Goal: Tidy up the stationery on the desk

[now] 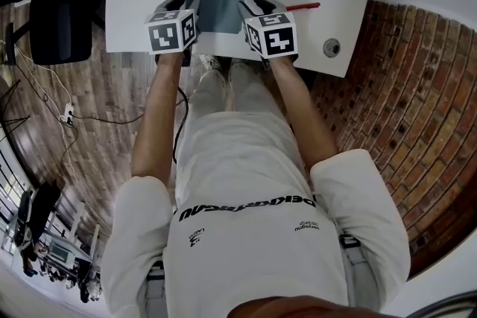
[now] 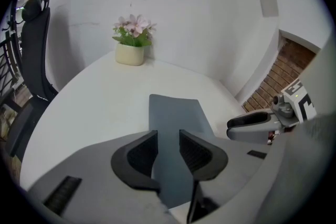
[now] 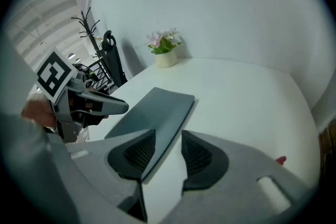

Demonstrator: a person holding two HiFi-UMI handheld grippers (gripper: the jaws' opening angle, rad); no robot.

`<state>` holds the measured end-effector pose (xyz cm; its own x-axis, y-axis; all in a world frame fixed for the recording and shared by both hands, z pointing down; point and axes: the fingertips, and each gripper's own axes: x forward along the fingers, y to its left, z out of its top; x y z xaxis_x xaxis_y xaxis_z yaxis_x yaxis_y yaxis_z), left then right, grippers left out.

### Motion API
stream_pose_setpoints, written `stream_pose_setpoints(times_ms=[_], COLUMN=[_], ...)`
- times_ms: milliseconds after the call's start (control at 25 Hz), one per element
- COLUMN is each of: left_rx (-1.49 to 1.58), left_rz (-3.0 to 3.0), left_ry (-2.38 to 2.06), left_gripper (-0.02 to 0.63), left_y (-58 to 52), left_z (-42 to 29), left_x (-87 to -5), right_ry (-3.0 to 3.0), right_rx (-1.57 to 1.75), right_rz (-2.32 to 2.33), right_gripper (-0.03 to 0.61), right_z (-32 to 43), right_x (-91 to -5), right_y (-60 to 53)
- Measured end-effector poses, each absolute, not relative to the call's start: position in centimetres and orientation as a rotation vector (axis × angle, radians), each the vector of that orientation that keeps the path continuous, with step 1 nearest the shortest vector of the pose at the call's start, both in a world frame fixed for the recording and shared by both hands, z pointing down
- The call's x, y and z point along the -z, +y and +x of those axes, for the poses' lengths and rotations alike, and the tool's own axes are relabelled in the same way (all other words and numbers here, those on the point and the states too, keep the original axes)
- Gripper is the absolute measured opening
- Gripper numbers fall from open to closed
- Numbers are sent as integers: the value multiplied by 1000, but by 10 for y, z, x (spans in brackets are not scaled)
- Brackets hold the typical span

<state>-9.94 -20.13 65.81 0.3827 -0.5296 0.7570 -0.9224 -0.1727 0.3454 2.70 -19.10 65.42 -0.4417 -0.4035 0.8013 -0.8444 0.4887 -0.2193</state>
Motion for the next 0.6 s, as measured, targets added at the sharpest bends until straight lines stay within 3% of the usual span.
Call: stream_pose_setpoints(times_ms=[600], left_rx=[-429], left_rz=[2146], left_ry=[-1440], left_gripper=[-2], left_y=[-179], left_z=[-64], left_x=[-533], right_ry=[-2032], right_rx=[-673], right_rz=[1313], right_gripper=[153], right_z=[120], right_x=[-585], right_y=[-188])
